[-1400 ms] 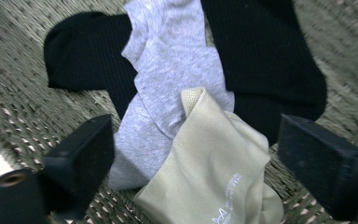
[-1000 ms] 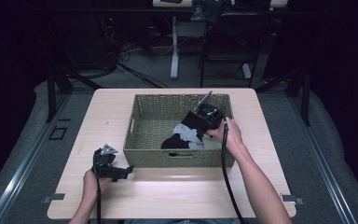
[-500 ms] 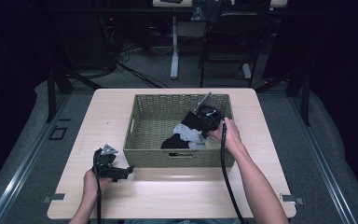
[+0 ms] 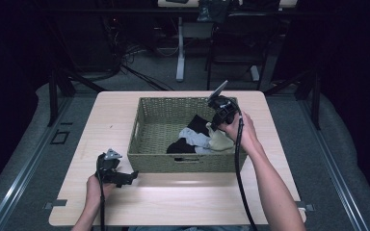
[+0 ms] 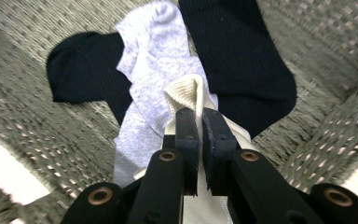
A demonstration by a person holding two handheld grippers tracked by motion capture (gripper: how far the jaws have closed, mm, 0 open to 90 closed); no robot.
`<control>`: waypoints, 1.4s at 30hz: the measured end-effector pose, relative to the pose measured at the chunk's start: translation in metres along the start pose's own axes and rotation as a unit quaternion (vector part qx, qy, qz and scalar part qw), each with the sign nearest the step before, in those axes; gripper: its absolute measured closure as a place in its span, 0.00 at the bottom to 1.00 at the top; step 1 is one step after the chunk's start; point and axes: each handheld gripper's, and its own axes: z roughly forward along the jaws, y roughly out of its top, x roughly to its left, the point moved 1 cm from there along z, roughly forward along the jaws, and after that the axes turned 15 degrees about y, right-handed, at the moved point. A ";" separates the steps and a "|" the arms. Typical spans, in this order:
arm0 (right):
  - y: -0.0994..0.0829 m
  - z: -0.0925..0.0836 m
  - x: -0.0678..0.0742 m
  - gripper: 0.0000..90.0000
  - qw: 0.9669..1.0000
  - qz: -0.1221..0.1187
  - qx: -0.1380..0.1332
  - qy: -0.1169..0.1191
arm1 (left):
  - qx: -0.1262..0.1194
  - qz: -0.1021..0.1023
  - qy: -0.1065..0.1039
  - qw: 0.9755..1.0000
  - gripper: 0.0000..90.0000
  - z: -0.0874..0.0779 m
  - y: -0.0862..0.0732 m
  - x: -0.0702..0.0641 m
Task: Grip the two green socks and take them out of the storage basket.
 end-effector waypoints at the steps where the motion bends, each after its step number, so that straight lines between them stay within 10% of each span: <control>1: 0.001 -0.003 0.001 0.96 1.000 -0.003 -0.002 0.000 | -0.001 0.000 0.000 1.000 0.00 0.000 0.000 0.000; 42: 0.022 -0.078 0.031 0.96 0.999 -0.027 -0.040 0.012 | 0.004 -0.007 -0.026 1.000 0.00 -0.011 -0.008 -0.005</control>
